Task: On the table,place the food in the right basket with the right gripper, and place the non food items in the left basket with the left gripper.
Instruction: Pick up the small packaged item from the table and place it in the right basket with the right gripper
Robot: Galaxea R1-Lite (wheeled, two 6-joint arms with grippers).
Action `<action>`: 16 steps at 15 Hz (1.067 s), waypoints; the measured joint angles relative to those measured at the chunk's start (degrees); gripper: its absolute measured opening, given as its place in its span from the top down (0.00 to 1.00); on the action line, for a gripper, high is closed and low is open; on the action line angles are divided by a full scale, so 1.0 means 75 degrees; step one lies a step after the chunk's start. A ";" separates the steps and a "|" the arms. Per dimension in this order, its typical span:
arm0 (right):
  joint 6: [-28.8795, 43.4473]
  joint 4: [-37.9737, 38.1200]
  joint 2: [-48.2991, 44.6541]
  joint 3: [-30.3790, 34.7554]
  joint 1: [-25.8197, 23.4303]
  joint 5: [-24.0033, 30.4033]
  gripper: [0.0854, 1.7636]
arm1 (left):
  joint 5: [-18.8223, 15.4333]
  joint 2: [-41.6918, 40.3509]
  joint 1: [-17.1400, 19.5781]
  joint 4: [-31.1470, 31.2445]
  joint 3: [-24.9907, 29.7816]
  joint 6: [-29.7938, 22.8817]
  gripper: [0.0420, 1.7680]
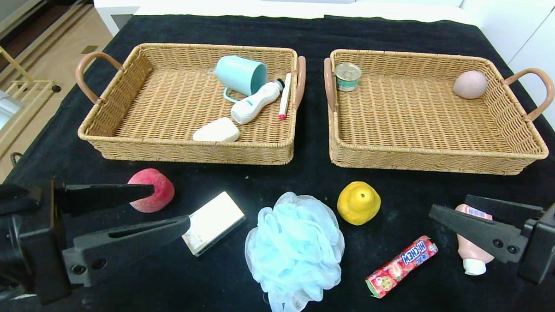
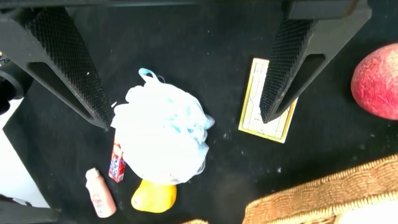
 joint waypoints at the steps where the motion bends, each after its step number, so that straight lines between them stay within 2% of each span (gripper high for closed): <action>1: 0.0000 -0.0055 0.0039 0.0011 0.0000 -0.0011 0.03 | 0.0003 0.0000 0.0015 -0.0020 0.0003 0.0000 0.03; 6: 0.0028 -0.0070 0.0135 0.0000 -0.0010 -0.0003 0.03 | 0.0000 -0.0055 0.0026 -0.0026 0.0029 0.0015 0.03; 9: 0.0003 0.0154 0.0260 -0.0184 -0.0033 -0.0595 0.03 | 0.0018 -0.0073 0.0018 -0.0020 0.0050 0.0031 0.03; 13: 0.0007 0.2682 0.0375 -0.1201 -0.0033 -0.1138 0.03 | 0.0049 -0.0078 0.0023 -0.0023 0.0047 0.0011 0.03; 16: 0.0535 0.3563 0.0728 -0.2219 -0.0024 -0.2076 0.03 | 0.0052 -0.0070 0.0026 -0.0023 0.0041 0.0000 0.03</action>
